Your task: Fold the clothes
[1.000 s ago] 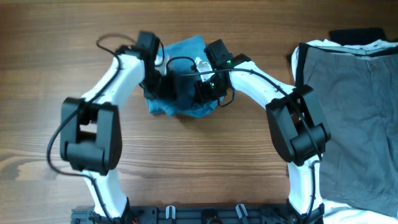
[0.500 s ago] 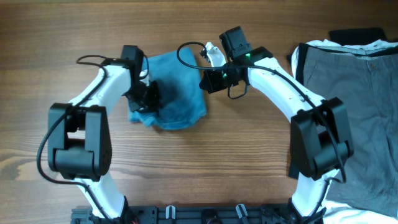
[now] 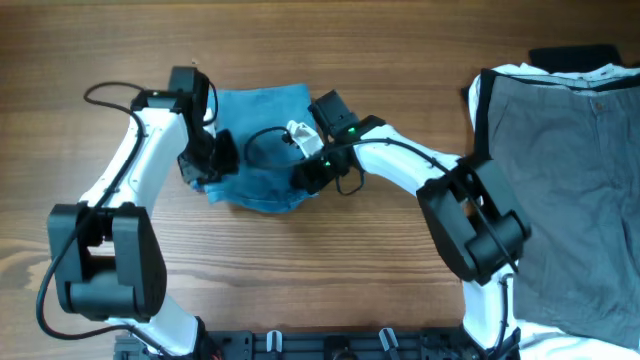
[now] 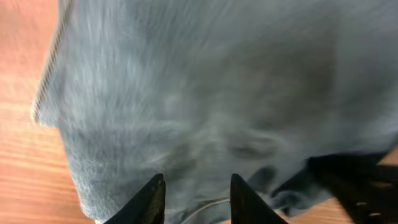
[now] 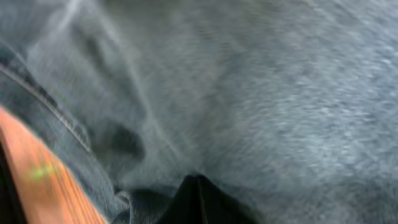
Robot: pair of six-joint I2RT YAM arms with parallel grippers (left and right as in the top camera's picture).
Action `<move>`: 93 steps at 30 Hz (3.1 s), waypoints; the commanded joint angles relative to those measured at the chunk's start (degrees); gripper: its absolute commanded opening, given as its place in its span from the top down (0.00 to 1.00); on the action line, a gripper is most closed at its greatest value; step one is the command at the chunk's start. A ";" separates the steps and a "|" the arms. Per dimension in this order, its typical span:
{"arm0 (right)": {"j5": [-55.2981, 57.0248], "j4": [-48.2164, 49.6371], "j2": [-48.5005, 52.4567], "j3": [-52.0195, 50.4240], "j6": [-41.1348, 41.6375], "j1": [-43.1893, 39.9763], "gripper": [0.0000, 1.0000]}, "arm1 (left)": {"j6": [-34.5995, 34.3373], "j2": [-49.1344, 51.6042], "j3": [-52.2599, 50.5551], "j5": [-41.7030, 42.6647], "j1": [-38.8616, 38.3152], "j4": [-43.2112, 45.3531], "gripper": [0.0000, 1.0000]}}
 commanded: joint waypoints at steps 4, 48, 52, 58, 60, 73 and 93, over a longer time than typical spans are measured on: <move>11.39 -3.56 2.60 -0.81 7.23 -2.45 0.96 | -6.69 2.03 -17.84 -4.31 1.95 18.51 0.78; 7.45 -4.33 -16.79 -0.79 3.63 -5.46 0.38 | 18.36 6.43 4.46 16.44 16.37 17.64 0.00; 7.02 -7.48 -17.27 -0.81 4.31 -5.53 0.61 | 25.92 14.34 4.46 23.80 15.63 18.08 0.00; 7.06 -6.32 -13.92 -1.25 4.20 -5.53 0.84 | 26.53 21.86 4.46 24.41 12.33 18.14 0.18; 7.04 -4.39 -10.34 -1.25 4.52 -5.53 0.88 | 26.53 24.52 4.44 24.41 9.46 18.36 0.22; 9.88 -5.05 -13.88 -1.09 7.06 -7.96 0.91 | 24.17 25.92 8.02 21.99 15.67 15.54 0.96; 12.37 -2.89 -16.20 -1.11 11.13 -8.55 0.86 | -31.12 27.28 4.66 19.87 36.26 40.11 0.82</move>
